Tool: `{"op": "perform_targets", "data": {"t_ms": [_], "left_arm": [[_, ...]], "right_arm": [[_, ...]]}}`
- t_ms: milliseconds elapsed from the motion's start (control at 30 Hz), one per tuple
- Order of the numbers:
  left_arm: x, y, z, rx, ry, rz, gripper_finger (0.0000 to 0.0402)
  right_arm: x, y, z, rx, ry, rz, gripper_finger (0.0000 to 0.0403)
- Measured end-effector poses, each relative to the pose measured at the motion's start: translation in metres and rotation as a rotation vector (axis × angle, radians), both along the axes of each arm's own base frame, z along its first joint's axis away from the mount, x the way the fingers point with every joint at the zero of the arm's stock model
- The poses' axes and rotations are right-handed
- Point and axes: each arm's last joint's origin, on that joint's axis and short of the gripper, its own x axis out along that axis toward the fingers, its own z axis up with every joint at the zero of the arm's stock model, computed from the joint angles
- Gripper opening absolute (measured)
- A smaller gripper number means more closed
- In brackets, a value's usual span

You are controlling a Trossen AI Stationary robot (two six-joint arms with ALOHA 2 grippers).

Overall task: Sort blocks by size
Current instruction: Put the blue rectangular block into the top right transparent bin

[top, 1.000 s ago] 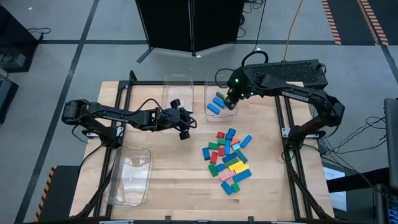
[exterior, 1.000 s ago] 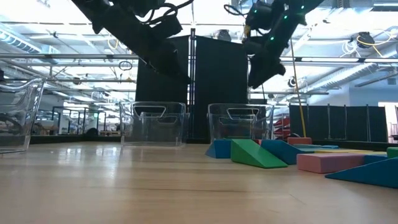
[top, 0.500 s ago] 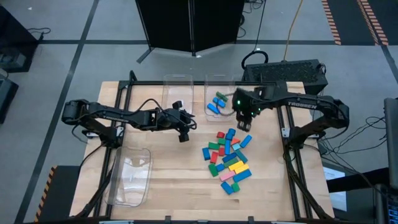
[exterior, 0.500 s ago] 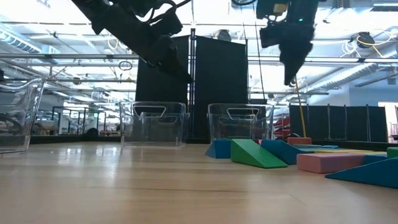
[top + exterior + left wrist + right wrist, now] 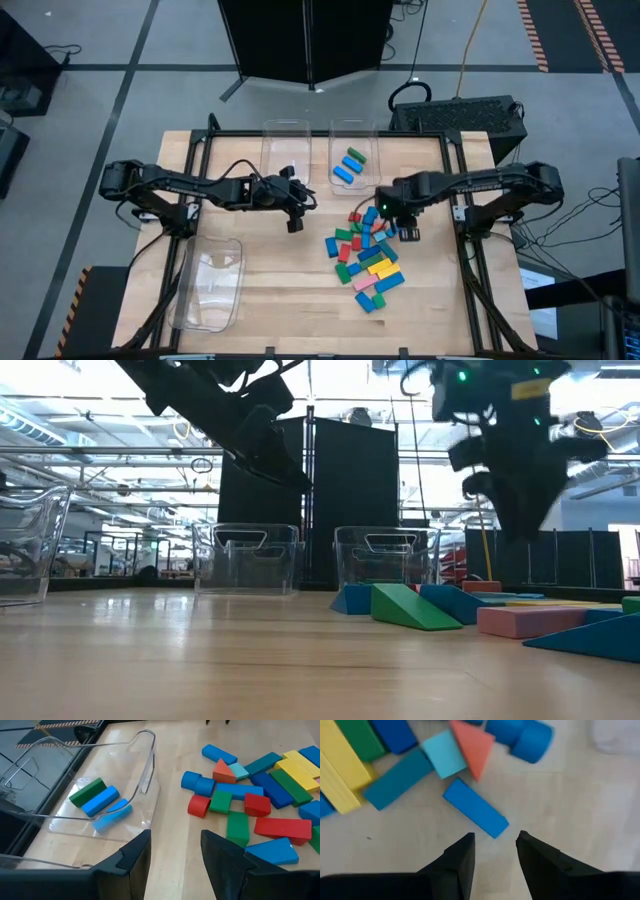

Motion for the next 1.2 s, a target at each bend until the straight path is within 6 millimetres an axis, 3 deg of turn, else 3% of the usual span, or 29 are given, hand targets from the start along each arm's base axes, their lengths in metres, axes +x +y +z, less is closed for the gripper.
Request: {"op": "perform_targets", "data": {"t_ms": [200, 533, 733, 1200], "left_arm": [[0.000, 0.000, 0.000, 0.002, 0.000, 0.003, 0.0173], [0.000, 0.000, 0.000, 0.004, -0.001, 0.006, 0.0173], [0.000, 0.000, 0.000, 0.004, -0.001, 0.006, 0.0173], [0.000, 0.000, 0.000, 0.004, -0.001, 0.006, 0.0173]], "right_arm": [[-0.005, 0.007, -0.029, -0.020, -0.022, 0.229, 0.0141], [-0.014, 0.007, -0.052, -0.050, -0.004, 0.520, 0.0141], [-0.013, 0.004, -0.060, -0.173, -0.032, 0.534, 0.0141], [-0.011, 0.004, -0.060, -0.182, -0.052, 0.632, 0.0142]]}}
